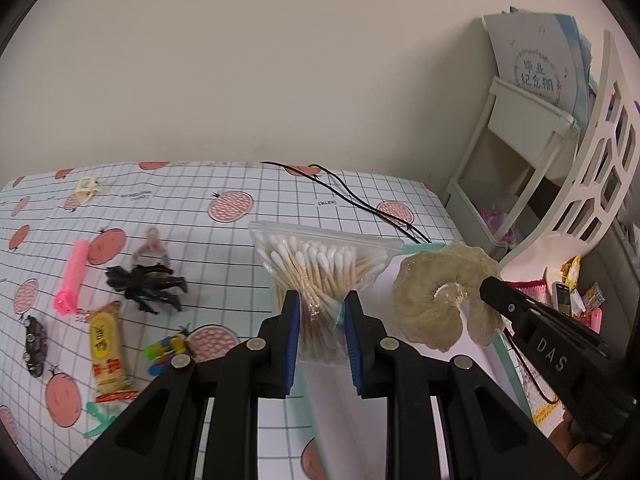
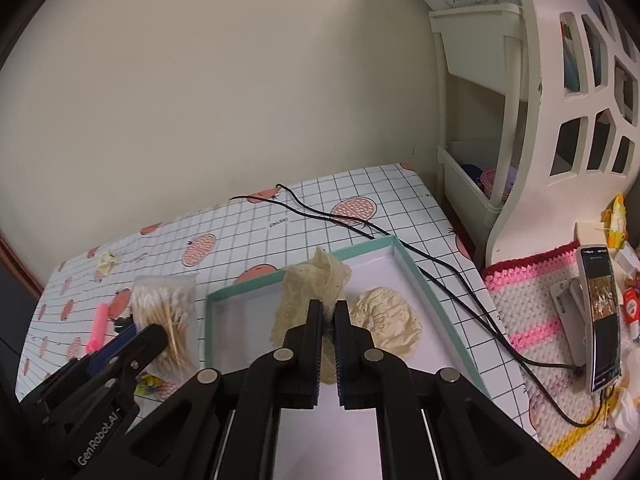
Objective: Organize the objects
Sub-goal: 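Carry the swab bag and scrunchie with both grippers over the white tray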
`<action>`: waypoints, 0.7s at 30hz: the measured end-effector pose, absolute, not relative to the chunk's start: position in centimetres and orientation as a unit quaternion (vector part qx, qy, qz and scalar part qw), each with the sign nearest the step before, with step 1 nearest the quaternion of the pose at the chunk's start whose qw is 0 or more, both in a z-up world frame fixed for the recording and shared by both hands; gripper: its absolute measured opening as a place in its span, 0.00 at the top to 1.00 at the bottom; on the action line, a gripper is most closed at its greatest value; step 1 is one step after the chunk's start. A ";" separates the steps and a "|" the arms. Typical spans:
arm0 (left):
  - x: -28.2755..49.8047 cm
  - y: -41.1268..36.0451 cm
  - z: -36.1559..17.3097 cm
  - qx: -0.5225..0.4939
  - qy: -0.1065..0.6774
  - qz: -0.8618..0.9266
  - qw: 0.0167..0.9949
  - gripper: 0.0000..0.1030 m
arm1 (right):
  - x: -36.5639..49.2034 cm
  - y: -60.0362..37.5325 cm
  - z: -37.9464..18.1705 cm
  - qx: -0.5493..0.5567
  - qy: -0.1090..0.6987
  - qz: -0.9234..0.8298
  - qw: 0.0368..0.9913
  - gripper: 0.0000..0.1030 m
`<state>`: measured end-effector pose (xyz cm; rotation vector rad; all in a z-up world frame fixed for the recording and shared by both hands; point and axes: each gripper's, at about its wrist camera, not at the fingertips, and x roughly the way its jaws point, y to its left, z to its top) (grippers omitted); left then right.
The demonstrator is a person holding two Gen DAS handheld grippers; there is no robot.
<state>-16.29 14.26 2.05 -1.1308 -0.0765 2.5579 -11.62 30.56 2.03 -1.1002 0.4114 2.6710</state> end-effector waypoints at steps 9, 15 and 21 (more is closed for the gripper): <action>-18.6 16.6 -0.9 -0.429 -0.026 0.886 0.173 0.78 | -12.5 32.1 -0.8 -0.401 0.148 0.895 0.128 0.94; -19.0 17.3 -2.8 -0.456 -0.039 0.872 0.176 0.78 | -12.6 32.4 -1.9 -0.417 0.145 0.887 0.133 0.93; -19.0 17.2 -2.7 -0.466 -0.045 0.863 0.187 0.67 | -12.4 32.3 -1.7 -0.418 0.138 0.887 0.138 0.91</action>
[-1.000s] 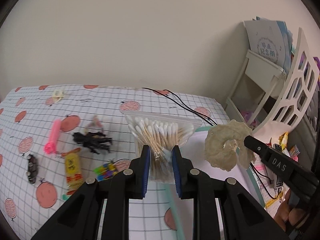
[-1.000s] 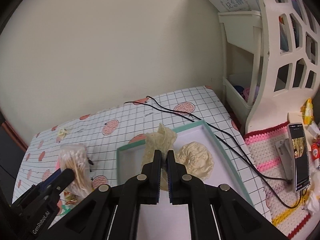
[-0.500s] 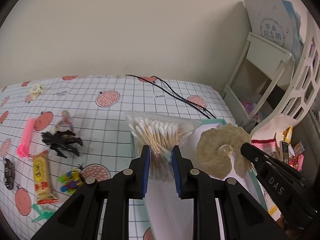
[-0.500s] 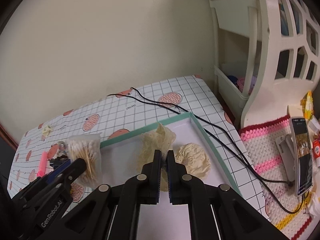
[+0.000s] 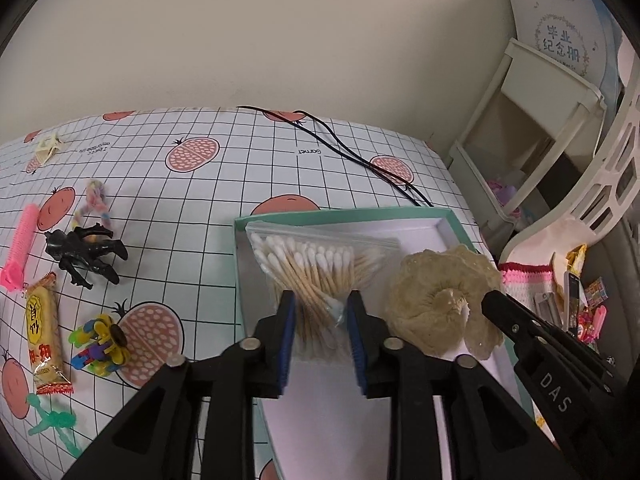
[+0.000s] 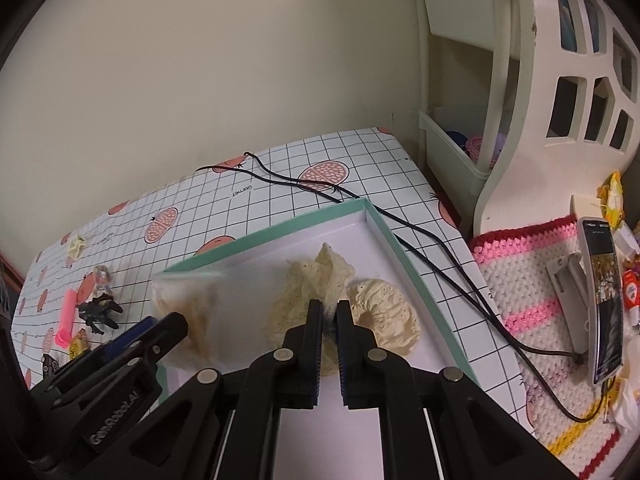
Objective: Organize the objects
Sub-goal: 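Carry the swab bag and scrunchie with both grippers over the white tray, then open the left gripper over the tray while the right releases the scrunchie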
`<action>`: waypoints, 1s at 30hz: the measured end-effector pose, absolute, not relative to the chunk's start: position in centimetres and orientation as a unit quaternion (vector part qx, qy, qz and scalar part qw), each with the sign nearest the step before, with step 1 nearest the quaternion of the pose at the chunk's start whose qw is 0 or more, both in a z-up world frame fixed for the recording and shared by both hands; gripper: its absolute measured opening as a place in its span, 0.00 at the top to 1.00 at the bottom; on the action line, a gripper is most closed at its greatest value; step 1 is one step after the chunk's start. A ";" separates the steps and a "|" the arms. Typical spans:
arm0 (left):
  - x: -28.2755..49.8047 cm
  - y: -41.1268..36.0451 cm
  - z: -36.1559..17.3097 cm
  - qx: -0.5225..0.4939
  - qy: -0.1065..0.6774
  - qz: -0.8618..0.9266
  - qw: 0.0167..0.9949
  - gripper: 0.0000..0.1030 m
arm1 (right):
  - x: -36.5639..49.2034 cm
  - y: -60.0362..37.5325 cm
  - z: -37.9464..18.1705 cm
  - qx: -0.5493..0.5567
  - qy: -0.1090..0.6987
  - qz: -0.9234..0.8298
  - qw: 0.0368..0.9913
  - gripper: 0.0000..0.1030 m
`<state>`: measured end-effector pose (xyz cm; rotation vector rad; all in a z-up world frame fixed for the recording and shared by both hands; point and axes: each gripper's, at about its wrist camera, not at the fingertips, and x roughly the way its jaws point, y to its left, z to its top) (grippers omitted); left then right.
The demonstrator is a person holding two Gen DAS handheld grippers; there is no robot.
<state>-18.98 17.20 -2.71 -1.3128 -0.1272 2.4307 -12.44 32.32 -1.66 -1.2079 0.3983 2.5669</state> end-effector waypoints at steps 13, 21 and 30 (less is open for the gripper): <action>-17.1 14.3 0.8 -0.438 -0.047 0.879 0.183 0.53 | -11.3 31.0 -0.3 -0.409 0.109 0.895 0.143 0.72; -15.4 10.6 2.0 -0.435 -0.049 0.886 0.151 0.48 | -10.2 29.4 -0.5 -0.431 0.105 0.887 0.131 0.61; -14.0 6.2 0.6 -0.463 -0.082 0.876 0.107 0.24 | -9.1 28.3 -1.2 -0.454 0.100 0.875 0.132 0.44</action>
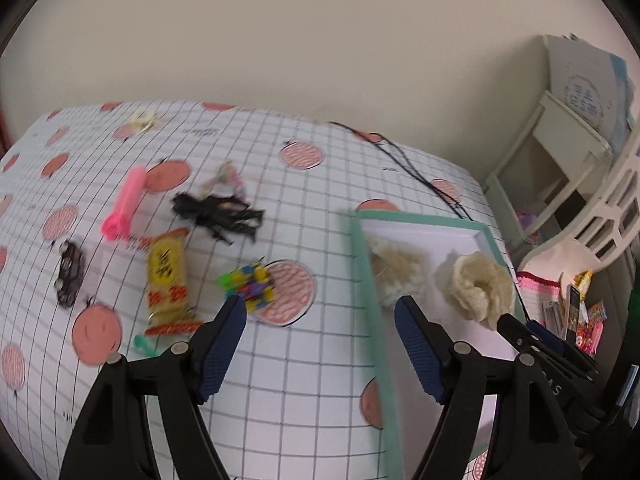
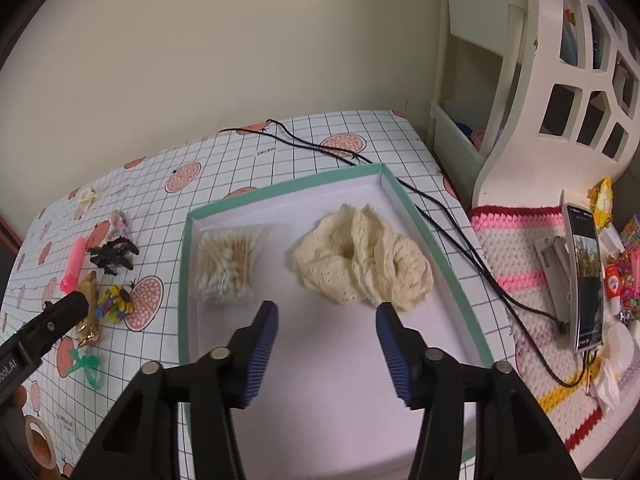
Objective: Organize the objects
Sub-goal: 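Open the left gripper over the tray while the right releases the scrunchie, then move the left gripper to the black toy car while the right approaches the block toy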
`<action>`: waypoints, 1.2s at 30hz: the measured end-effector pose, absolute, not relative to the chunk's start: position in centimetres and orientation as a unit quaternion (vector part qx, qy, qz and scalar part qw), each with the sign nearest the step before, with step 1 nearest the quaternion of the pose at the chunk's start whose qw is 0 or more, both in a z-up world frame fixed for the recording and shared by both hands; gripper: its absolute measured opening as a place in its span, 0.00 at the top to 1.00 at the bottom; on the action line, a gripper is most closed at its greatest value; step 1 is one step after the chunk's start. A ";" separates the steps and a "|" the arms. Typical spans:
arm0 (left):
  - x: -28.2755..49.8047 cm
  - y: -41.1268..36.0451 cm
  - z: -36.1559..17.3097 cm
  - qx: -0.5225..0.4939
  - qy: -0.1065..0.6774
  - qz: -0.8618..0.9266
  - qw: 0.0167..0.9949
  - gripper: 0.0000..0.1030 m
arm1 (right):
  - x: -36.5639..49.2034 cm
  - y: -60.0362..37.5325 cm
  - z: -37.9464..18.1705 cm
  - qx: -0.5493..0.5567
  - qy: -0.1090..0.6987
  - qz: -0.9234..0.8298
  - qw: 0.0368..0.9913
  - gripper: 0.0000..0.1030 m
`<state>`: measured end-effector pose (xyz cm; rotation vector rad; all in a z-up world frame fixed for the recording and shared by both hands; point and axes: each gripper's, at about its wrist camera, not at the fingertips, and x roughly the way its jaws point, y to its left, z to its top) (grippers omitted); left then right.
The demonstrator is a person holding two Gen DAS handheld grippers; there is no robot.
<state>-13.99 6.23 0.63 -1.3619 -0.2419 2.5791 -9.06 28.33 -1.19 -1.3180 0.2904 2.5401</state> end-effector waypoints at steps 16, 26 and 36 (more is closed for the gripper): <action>-13.6 3.1 -1.2 -0.469 -0.094 0.876 0.052 0.06 | -7.8 29.1 -2.0 -0.462 0.116 0.866 0.153 0.16; -13.7 3.1 -1.5 -0.470 -0.078 0.878 0.050 0.06 | -8.0 29.2 -2.3 -0.460 0.116 0.866 0.158 0.03; -13.8 2.4 -1.5 -0.466 -0.078 0.880 0.044 0.06 | -8.3 28.7 -2.6 -0.457 0.110 0.867 0.167 0.00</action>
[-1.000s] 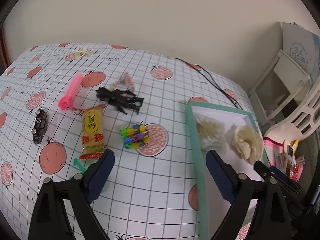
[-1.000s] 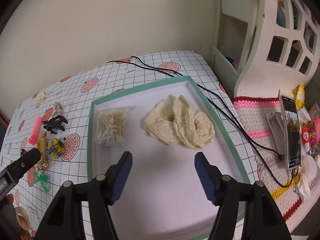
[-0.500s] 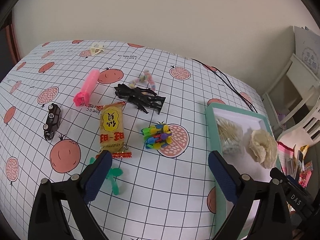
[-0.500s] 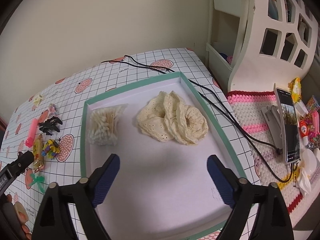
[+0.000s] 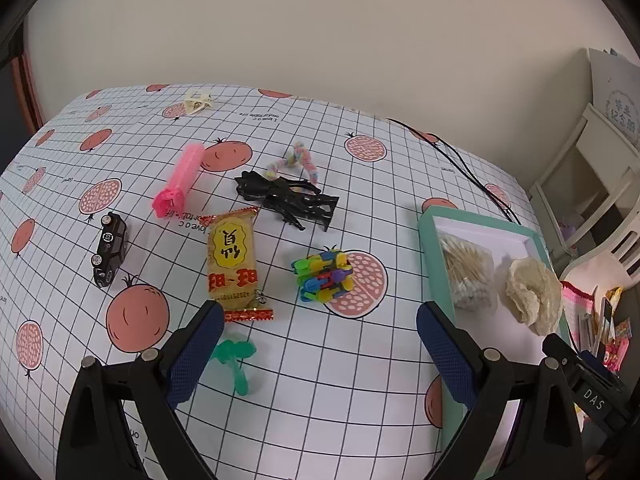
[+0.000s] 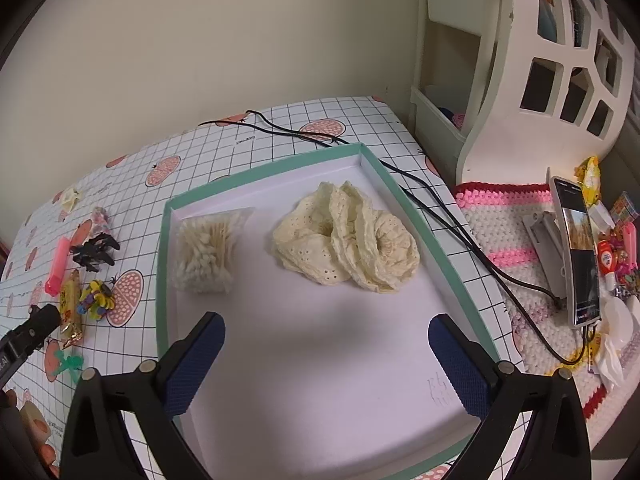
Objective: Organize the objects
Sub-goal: 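Move the left gripper to the black toy car while the right approaches the block toy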
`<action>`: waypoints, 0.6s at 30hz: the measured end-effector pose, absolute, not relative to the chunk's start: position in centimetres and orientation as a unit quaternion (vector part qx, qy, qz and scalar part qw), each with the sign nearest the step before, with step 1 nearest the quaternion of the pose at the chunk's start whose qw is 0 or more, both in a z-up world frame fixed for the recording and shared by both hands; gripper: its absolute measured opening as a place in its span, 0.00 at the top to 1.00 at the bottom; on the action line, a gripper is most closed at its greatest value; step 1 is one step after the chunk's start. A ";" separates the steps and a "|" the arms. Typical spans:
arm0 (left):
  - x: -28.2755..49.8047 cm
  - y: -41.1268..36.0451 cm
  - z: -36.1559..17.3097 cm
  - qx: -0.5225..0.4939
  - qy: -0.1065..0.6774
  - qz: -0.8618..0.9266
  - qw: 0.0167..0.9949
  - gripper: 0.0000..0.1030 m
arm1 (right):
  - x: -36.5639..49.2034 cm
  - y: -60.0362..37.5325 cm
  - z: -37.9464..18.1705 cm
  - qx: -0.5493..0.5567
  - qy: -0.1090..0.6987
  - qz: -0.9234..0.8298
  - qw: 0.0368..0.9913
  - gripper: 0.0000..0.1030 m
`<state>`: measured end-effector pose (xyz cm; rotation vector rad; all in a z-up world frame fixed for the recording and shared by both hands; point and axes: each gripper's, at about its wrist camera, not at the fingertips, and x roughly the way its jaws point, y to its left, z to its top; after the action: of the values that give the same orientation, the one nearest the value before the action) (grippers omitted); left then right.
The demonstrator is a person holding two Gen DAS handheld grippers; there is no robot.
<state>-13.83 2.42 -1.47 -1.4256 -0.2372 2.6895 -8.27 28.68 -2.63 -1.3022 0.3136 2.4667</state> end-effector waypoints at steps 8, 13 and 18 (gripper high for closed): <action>-14.6 -0.9 -0.8 -0.467 -0.116 0.876 0.027 0.06 | -8.8 27.0 -1.4 -0.431 0.112 0.884 0.145 0.00; -15.0 -4.0 -0.3 -0.453 -0.114 0.884 -0.008 0.06 | -9.5 24.4 -1.0 -0.421 0.100 0.894 0.118 0.00; -15.6 -8.3 -0.6 -0.450 -0.157 0.878 -0.051 0.06 | -10.4 21.4 -0.8 -0.419 0.081 0.899 0.097 0.00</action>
<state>-15.56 -8.25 -0.59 -1.4604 -0.5107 2.8507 -10.40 21.36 -0.78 -1.2412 0.2411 2.6626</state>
